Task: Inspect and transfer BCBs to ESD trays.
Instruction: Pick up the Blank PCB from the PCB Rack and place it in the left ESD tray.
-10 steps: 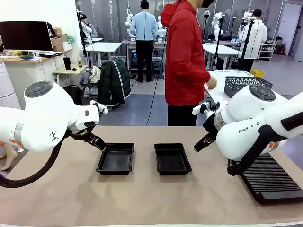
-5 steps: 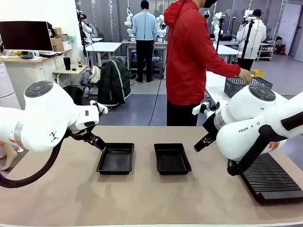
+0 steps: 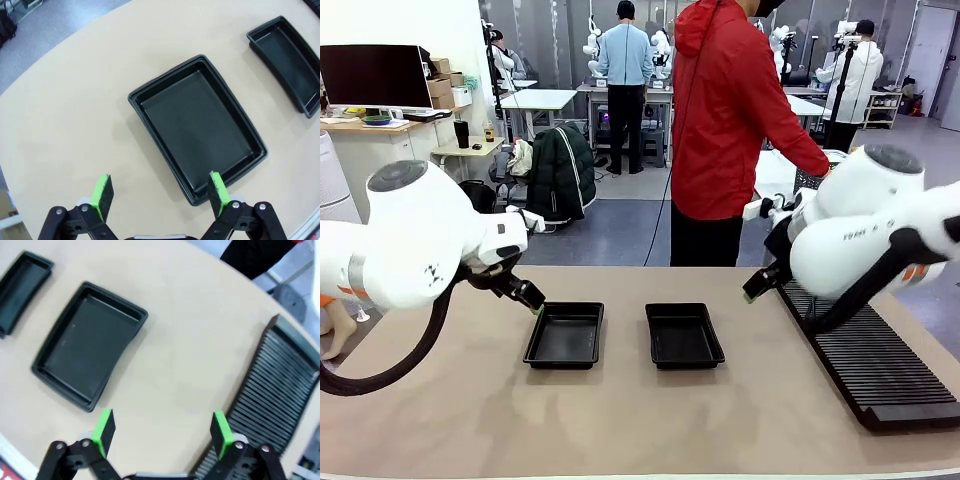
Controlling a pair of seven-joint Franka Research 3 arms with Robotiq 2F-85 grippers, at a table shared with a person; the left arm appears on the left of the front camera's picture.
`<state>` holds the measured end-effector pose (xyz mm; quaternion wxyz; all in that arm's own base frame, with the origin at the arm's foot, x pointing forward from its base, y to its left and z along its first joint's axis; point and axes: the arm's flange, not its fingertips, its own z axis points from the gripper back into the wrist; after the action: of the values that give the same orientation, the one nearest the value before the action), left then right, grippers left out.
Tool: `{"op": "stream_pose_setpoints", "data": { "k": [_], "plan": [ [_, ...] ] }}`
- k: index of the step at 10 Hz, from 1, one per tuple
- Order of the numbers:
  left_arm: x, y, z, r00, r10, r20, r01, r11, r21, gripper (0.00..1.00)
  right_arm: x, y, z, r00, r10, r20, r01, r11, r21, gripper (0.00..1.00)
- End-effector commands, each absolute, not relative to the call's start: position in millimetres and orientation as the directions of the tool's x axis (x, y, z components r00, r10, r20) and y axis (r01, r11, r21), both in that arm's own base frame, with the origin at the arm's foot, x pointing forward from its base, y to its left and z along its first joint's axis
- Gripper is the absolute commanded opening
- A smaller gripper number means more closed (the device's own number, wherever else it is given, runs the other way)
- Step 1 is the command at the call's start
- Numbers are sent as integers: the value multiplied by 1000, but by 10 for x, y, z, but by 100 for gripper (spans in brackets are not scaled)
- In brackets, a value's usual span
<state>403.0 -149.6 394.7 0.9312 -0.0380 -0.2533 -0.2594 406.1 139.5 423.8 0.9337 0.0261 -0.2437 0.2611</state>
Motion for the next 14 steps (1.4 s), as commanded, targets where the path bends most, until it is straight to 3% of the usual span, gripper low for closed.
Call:
{"op": "stream_pose_setpoints", "data": {
  "k": [1, 5, 12, 14],
  "plan": [
    [4044, -1362, 4357, 796, -363, 484, 439, 897, -51, 100, 4113, 1302, 4605, 806, 393, 442, -450, 893, 27, 100],
    [3951, -1110, 5252, 882, -155, 444, 309, 903, -298, 100, 4282, 953, 5389, 919, 231, 319, -301, 935, 189, 100],
    [3684, -662, 6356, 926, -13, 377, 208, 851, -483, 100, 4358, 61, 6446, 994, -11, 112, -43, 880, 473, 100],
    [3611, -529, 6595, 955, -22, 294, 182, 828, -530, 100, 4376, -176, 6630, 994, -65, 92, 7, 853, 521, 100]
  ]
}}
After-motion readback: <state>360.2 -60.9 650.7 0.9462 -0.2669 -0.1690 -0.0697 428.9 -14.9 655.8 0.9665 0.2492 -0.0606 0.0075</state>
